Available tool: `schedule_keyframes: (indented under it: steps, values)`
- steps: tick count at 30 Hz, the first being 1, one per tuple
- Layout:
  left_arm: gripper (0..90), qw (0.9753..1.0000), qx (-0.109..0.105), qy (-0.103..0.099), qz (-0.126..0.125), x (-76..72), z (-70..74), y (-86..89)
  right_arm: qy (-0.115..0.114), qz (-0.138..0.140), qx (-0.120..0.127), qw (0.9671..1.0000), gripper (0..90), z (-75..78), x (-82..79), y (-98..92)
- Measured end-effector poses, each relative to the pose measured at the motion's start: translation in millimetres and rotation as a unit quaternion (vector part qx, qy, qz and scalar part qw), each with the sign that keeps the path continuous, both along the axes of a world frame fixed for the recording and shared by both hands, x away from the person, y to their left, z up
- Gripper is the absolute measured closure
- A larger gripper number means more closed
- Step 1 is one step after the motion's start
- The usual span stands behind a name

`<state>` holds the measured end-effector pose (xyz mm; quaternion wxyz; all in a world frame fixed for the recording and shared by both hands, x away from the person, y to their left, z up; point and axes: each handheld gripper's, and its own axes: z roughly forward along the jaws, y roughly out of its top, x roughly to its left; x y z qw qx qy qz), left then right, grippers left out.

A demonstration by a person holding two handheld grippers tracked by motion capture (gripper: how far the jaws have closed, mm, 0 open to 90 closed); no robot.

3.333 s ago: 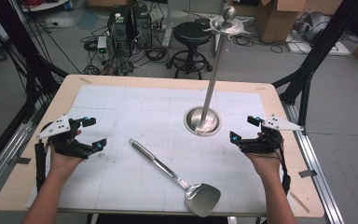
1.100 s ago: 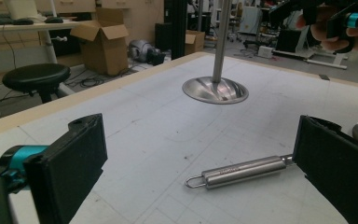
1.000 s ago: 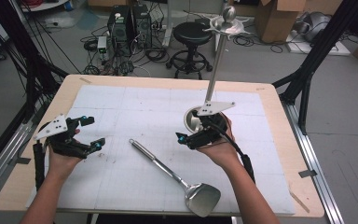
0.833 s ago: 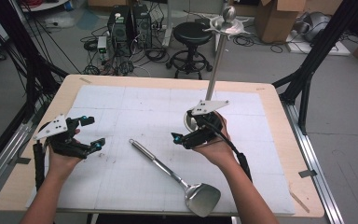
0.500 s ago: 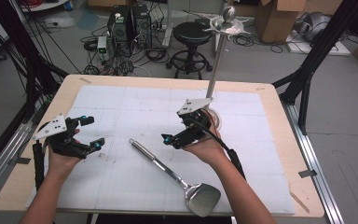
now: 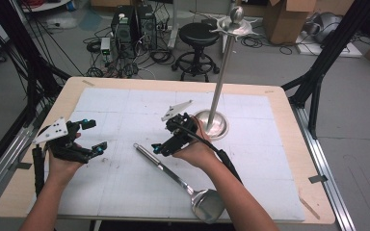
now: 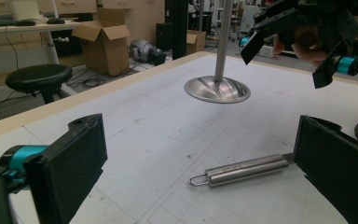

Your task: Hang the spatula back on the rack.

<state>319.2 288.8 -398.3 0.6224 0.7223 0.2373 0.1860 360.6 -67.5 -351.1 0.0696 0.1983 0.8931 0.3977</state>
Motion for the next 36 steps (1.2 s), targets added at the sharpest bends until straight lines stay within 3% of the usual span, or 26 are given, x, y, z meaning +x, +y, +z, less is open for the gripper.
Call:
schedule_keyframes:
  steps: [9,10,13,14,15,19,23,27,29,36]
  values:
    - [3.5,1.0,0.001,-0.001,-0.001,-0.2,0.0,-0.4,0.02,0.001,-0.036,0.9991,3.1,-13.7,3.3,14.1]
    - [3.6,1.0,0.001,-0.002,-0.001,-0.2,0.0,-0.7,0.031,-0.004,-0.045,0.9985,3.5,-16.8,4.2,16.0]
    - [3.5,1.0,0.002,-0.001,-0.001,-0.4,0.2,-0.6,0.03,0.0,-0.05,0.9983,3.7,-19.8,6.0,17.5]
    - [3.5,1.0,0.002,-0.001,-0.001,-0.4,0.2,-0.4,0.049,-0.015,-0.067,0.9964,4.7,-21.4,4.0,20.3]
    - [3.6,1.0,0.004,-0.002,0.001,-0.2,0.2,-0.5,0.039,-0.003,-0.065,0.9971,4.8,-24.1,6.7,21.5]
    - [3.5,1.0,0.005,-0.001,0.001,-0.3,0.1,-0.7,0.05,0.007,-0.083,0.9952,5.1,-31.2,6.0,28.7]
    - [3.5,1.0,0.006,-0.002,0.002,-0.8,0.4,-1.0,0.055,0.009,-0.105,0.9929,14.6,-37.2,4.3,35.7]
    - [3.5,1.0,0.006,-0.004,0.0,-1.1,0.9,-1.2,0.061,0.01,-0.116,0.9914,15.6,-41.7,4.0,39.9]
    - [3.5,1.0,0.007,-0.003,0.0,-0.8,0.7,-1.0,0.066,0.012,-0.128,0.9896,21.5,-45.1,3.9,42.9]
    - [3.5,1.0,0.006,-0.005,0.001,-1.6,1.2,-1.2,0.075,0.016,-0.143,0.9867,27.6,-49.7,2.4,47.6]
